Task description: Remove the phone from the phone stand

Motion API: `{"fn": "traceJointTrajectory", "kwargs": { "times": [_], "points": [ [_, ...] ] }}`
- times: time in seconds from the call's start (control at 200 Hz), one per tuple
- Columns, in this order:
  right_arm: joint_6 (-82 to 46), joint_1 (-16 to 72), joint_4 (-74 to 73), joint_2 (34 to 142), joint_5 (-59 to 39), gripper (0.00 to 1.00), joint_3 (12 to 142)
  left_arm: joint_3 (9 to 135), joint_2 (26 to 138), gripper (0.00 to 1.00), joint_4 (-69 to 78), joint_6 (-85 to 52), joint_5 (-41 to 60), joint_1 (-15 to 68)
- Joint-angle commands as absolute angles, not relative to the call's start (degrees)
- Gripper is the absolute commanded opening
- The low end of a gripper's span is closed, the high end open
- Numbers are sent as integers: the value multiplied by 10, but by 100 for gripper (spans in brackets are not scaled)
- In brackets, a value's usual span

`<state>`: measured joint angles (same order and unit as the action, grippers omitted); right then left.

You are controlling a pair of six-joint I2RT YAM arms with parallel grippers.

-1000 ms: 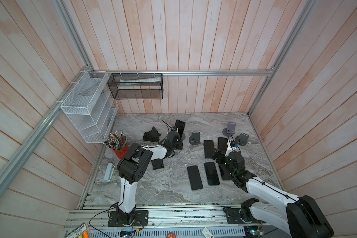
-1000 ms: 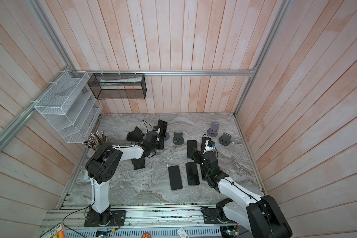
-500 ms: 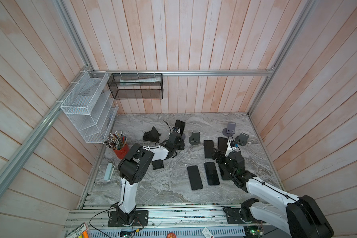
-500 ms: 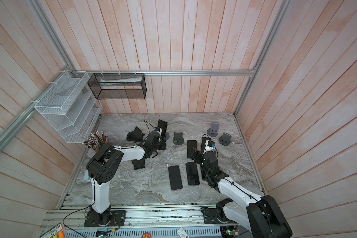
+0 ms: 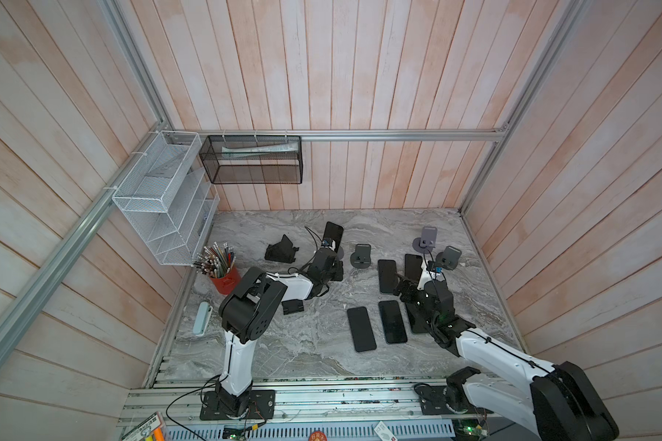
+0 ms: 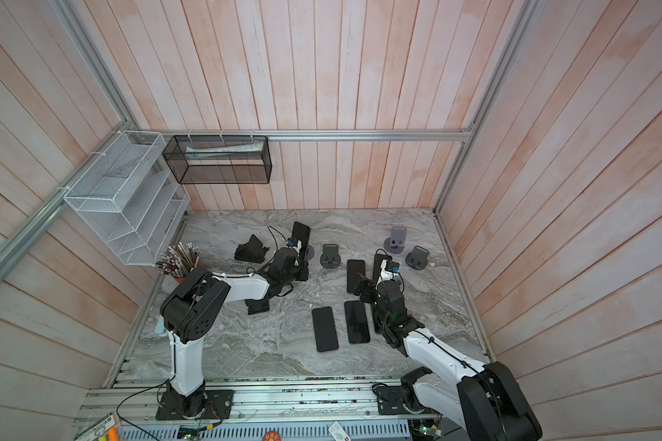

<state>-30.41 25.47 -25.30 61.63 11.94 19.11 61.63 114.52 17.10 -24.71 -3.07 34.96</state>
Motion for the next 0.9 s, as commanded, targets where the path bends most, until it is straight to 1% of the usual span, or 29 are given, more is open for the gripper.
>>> {"fn": "traceJointTrajectory", "kwargs": {
  "times": [0.0,0.19,0.45,0.895],
  "points": [
    [-305,258,-254,605,123,88,184,594,1089,0,173,-247,-49,349],
    [-307,259,-258,612,121,88,186,593,1060,0,152,-258,-50,330],
    [-306,258,-257,609,123,88,185,580,1094,0,247,-311,-32,317],
    [-307,258,-261,610,122,88,185,598,1141,0,255,-308,-50,316]
  ]
}}
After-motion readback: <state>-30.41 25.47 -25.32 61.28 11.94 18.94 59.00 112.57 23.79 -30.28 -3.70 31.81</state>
